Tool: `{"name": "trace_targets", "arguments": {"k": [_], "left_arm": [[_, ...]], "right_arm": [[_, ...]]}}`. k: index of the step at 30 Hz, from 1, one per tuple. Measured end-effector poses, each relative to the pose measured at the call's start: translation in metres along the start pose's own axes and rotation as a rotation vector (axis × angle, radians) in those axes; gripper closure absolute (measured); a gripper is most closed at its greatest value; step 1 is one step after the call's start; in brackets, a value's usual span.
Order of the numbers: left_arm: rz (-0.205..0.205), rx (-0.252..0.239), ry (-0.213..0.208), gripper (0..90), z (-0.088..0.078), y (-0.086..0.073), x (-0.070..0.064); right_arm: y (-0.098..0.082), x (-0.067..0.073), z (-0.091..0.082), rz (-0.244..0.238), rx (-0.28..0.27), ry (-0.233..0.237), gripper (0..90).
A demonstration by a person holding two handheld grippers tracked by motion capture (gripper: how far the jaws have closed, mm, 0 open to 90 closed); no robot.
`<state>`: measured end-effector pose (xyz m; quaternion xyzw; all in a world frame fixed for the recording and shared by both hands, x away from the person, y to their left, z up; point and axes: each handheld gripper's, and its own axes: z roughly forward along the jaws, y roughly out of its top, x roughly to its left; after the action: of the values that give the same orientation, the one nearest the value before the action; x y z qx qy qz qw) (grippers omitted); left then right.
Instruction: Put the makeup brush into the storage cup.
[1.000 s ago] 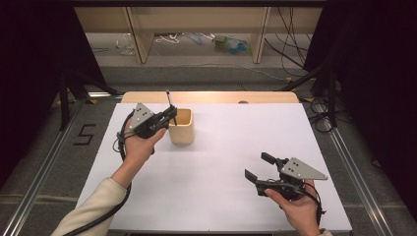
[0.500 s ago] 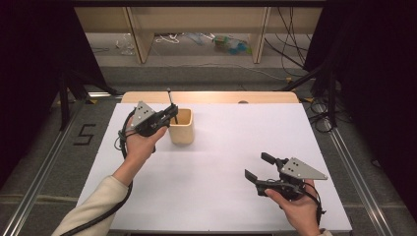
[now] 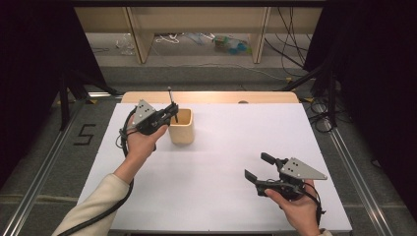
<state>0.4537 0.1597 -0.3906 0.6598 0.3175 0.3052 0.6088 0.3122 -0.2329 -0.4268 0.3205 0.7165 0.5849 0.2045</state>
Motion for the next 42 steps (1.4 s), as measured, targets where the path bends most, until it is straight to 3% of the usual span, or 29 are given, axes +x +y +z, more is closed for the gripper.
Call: {"name": "trace_targets", "arguments": {"k": [29, 37, 38, 42], "left_arm": [[0.007, 0.016, 0.004, 83.9, 0.011, -0.003, 0.004], [-0.004, 0.01, 0.012, 83.8, 0.013, -0.004, 0.006], [-0.03, 0.023, 0.025, 83.8, 0.012, -0.005, 0.005], [-0.034, 0.026, 0.028, 83.8, 0.014, -0.006, 0.006]], "right_arm": [[-0.001, 0.0, 0.001, 0.003, 0.003, -0.004, 19.6], [-0.001, 0.0, 0.001, 0.0, 0.003, -0.005, 19.7], [-0.001, 0.0, 0.002, 0.004, 0.0, 0.001, 19.6], [-0.002, 0.0, 0.003, 0.01, -0.003, 0.006, 19.7]]}}
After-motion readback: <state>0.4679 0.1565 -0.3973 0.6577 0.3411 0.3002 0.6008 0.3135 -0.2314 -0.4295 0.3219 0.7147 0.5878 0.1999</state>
